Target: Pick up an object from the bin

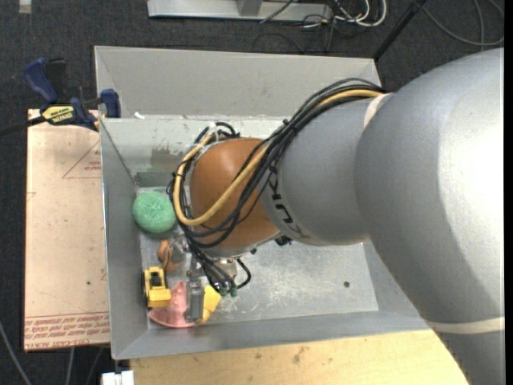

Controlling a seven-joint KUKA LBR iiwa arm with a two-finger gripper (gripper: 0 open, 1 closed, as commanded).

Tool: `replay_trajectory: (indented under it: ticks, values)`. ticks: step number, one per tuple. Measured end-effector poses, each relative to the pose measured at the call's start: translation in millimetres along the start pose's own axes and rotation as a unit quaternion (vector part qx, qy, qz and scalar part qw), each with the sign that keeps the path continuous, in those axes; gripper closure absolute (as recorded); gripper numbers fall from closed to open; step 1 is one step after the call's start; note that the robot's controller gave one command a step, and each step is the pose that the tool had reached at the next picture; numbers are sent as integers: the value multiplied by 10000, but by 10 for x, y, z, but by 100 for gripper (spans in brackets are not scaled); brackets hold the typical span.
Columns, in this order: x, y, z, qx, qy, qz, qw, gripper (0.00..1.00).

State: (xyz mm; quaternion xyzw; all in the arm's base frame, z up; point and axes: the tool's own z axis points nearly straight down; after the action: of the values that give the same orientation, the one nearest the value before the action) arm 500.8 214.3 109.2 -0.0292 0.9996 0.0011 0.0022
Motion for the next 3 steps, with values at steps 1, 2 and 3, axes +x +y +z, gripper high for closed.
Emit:
replay_trajectory:
  ticks: [1, 2, 3]
  values:
    - [95, 41, 316, 3, 16, 4, 10000, 0]
    - [117, 112, 376, -5, 2, -257, 9997, 100]
    - [113, 105, 382, 1, 1, -251, 9997, 0]
